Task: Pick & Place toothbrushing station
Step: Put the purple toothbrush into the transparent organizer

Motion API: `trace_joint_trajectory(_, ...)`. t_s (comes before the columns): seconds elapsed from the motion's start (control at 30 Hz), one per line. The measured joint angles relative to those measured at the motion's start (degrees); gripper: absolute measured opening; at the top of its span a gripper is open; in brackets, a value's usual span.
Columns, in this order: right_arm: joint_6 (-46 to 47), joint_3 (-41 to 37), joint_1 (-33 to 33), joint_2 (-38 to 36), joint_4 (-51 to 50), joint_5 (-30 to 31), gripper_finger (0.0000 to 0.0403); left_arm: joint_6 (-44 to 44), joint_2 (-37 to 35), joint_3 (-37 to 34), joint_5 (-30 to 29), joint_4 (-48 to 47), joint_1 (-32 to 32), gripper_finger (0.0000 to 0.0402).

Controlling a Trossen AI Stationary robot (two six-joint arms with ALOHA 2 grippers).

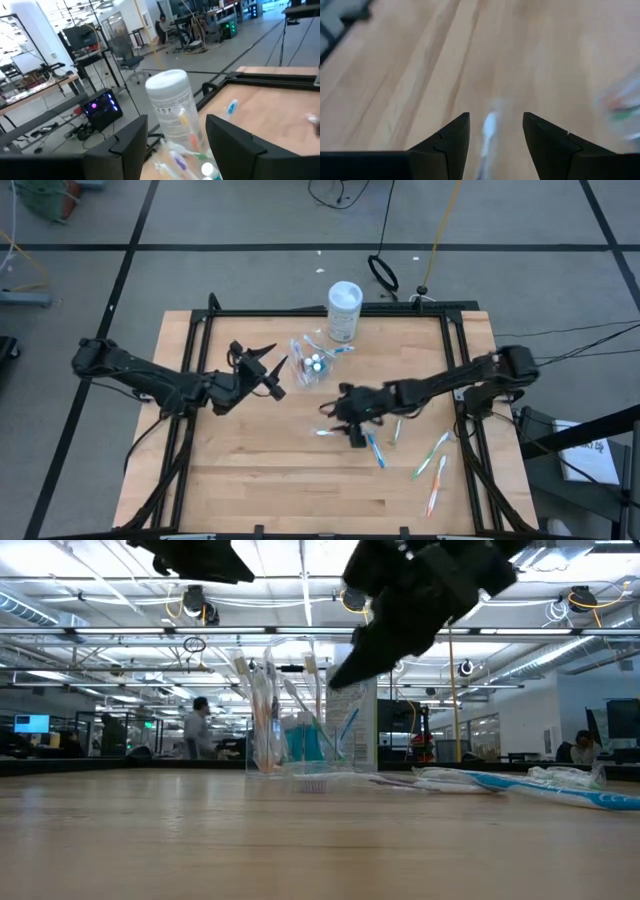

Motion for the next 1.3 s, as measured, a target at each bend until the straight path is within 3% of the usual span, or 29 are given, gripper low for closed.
trace_joint_trajectory(0.3, 4.31, 13.17, -0.04, 15.8, -16.92, -0.07, 0.0176, 6.48, -0.3, 0.0, 0.04, -0.21, 0.79, 0.0207)
trace_joint_trajectory(0.5, 8.09, 13.71, -1.18, 18.86, -16.39, -5.84, 0.0176, 7.58, -0.27, 0.0, 0.06, -0.26, 1.71, 0.0207)
trace_joint_trajectory(0.67, 9.06, 13.16, -1.73, 18.99, -16.59, -5.98, 0.0151, 9.45, -0.27, 0.0, -0.17, -0.23, 2.4, 0.0207)
trace_joint_trajectory(0.93, 1.68, 12.99, -1.93, 18.78, -16.68, -5.6, 0.0019, 15.23, -2.11, 0.0, -14.28, 1.89, -0.79, 0.0207)
trace_joint_trajectory(1.13, -1.12, 12.8, -1.9, 17.87, -15.16, -6.23, 0.0021, 22.16, -5.23, -0.02, -22.18, 1.91, -3.45, 0.0207)
trace_joint_trajectory(1.23, -1.93, 12.73, -1.99, 15.92, -10.91, -6.28, 0.0011, 21.92, -6.96, 0.0, -24.37, 1.94, -3.8, 0.0207)
trace_joint_trajectory(1.3, -2.82, 12.73, -2.05, 13.32, -6.72, -3.24, 0.0009, 20.34, -7.48, 0.0, -25.04, 1.93, -3.74, 0.0207)
